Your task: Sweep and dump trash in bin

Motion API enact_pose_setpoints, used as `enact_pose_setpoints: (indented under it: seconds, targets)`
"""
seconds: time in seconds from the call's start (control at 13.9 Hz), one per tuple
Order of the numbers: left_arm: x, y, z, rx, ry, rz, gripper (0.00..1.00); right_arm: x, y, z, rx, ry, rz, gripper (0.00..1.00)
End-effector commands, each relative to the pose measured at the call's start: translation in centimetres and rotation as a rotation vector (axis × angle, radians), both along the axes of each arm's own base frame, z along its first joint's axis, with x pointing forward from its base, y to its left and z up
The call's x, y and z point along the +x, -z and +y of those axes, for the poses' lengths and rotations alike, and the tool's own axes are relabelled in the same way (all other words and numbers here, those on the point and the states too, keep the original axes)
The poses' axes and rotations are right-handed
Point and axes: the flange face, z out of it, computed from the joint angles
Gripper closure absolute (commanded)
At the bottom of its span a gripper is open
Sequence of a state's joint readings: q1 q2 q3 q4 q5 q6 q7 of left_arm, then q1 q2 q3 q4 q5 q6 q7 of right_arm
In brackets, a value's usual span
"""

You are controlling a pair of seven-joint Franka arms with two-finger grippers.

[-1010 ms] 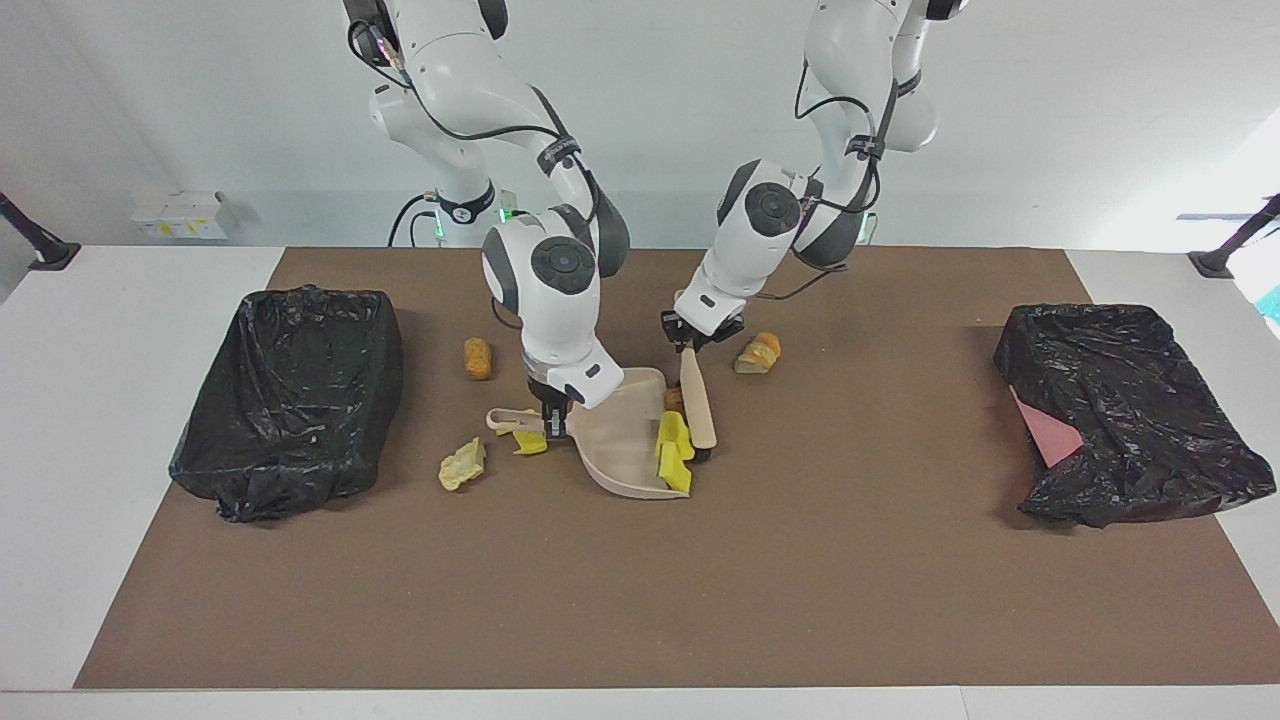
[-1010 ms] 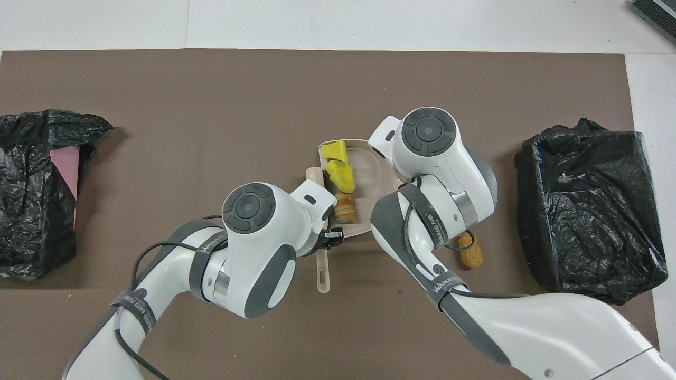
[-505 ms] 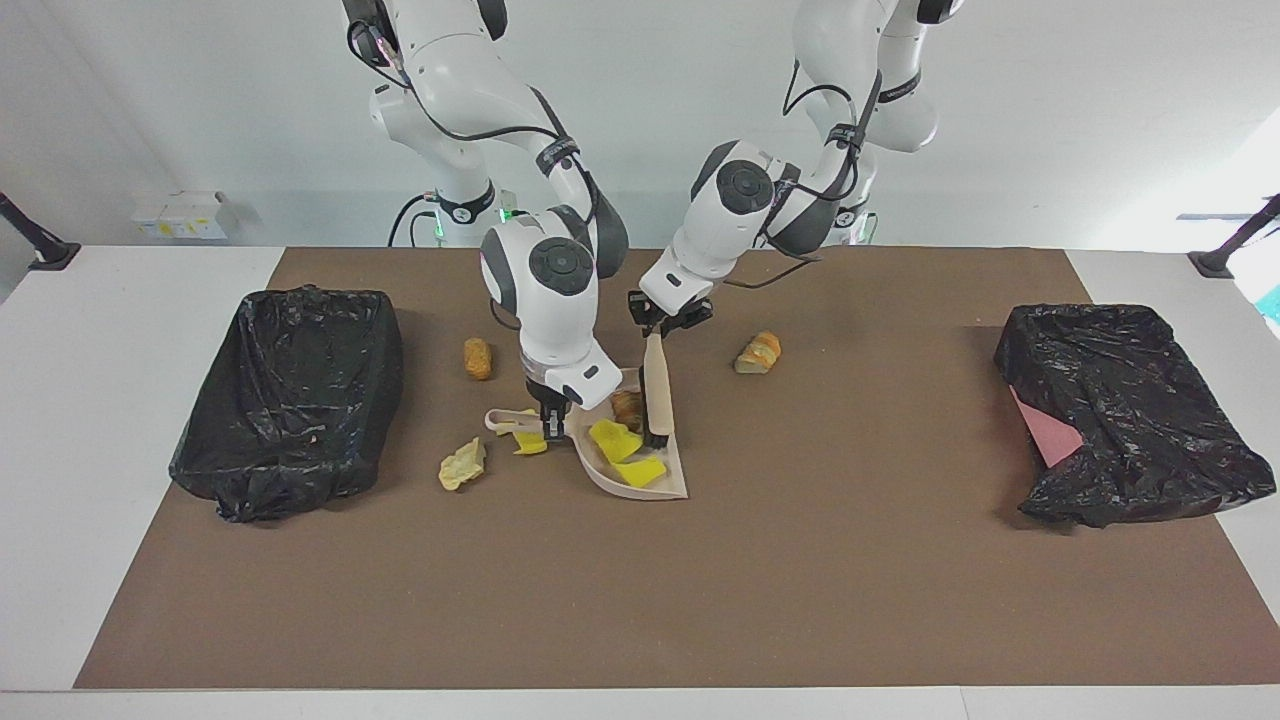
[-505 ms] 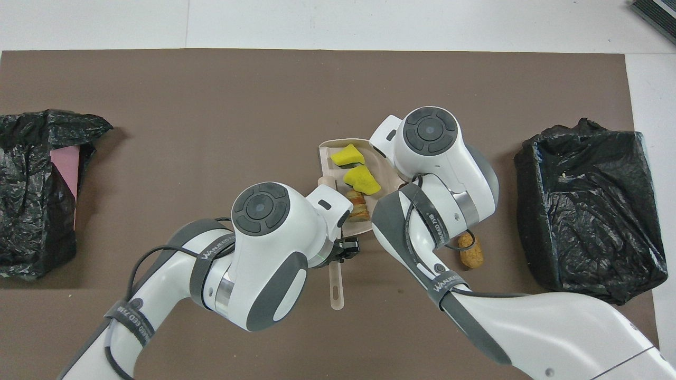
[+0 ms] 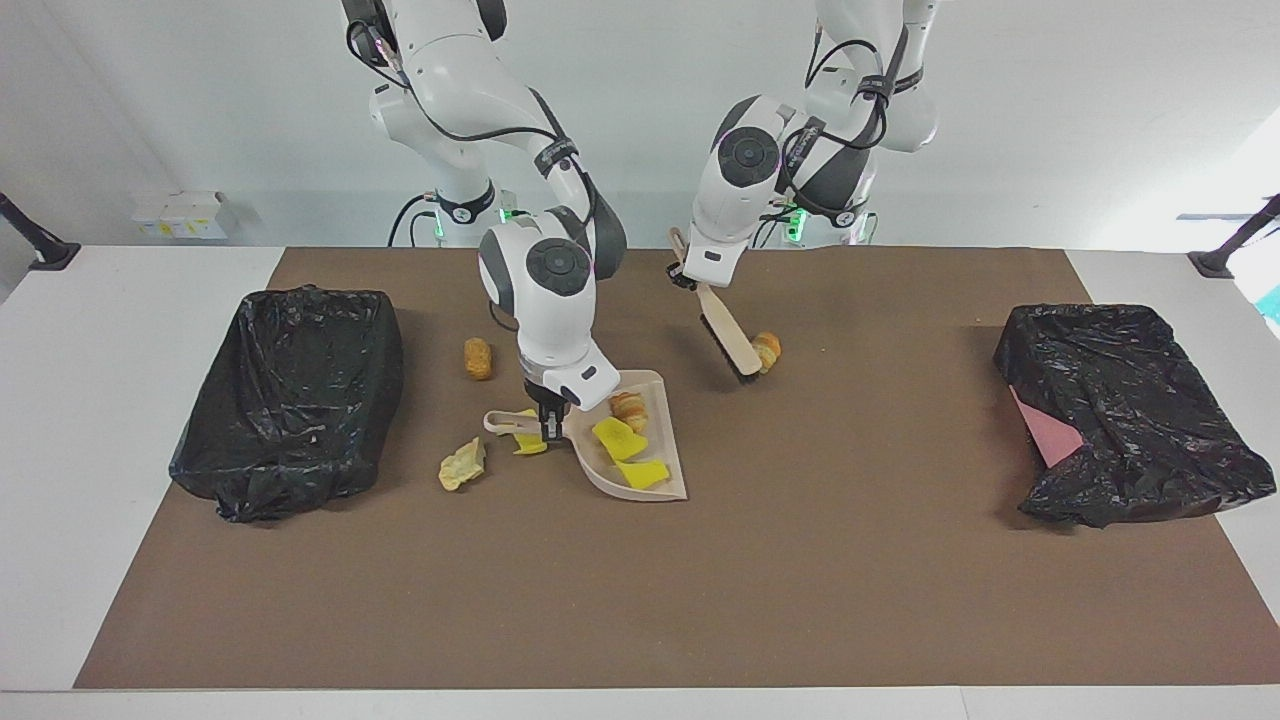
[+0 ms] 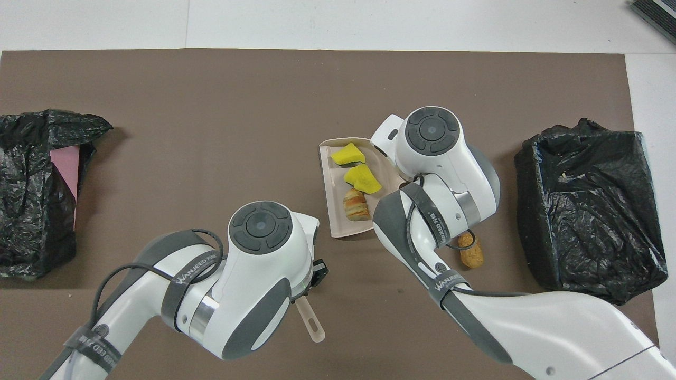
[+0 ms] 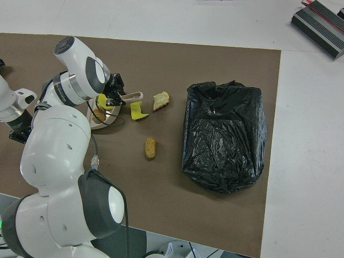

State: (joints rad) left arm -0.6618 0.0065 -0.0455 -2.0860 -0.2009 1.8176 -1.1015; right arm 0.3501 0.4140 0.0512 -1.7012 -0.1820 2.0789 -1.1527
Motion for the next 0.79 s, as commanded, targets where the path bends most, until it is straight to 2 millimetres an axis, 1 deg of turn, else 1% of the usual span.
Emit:
enact_pose_setpoints:
  seconds: [0.0,0.07,0.22,0.36,0.43,0.58,0.65,0.72]
  targets:
    - [-4.3,1.1,4.1,0.118,-0.040,-0.030,1.00,0.2,0.3,-0.2,0.005,-0.028,-0.014,1.00]
    - [-5.1,1.4,4.9,0.154,-0.044,-0.047,1.00,0.2,0.5,-0.2,0.006,-0.027,-0.013,1.00]
    - [-6.5,2.2,6.3,0.171,-0.053,-0.057,1.00,0.4,0.5,-0.7,0.006,-0.024,-0.014,1.00]
    - [-6.9,3.5,7.4,0.138,-0.063,-0.096,1.00,0.4,0.4,-0.6,0.009,-0.021,-0.018,1.00]
    - [-6.7,3.6,7.4,0.120,-0.059,-0.113,1.00,0.4,0.4,-0.6,0.010,-0.022,-0.018,1.00]
    - [-5.8,4.2,6.7,0.086,-0.046,-0.147,1.00,0.4,0.4,-0.6,0.009,-0.021,-0.018,1.00]
    - [-5.0,4.7,6.1,0.066,-0.048,-0.170,1.00,0.4,0.4,-0.6,0.009,-0.021,-0.018,1.00]
    - [-3.8,4.9,5.1,0.049,-0.027,-0.178,1.00,0.4,0.4,-0.6,0.009,-0.021,-0.018,1.00]
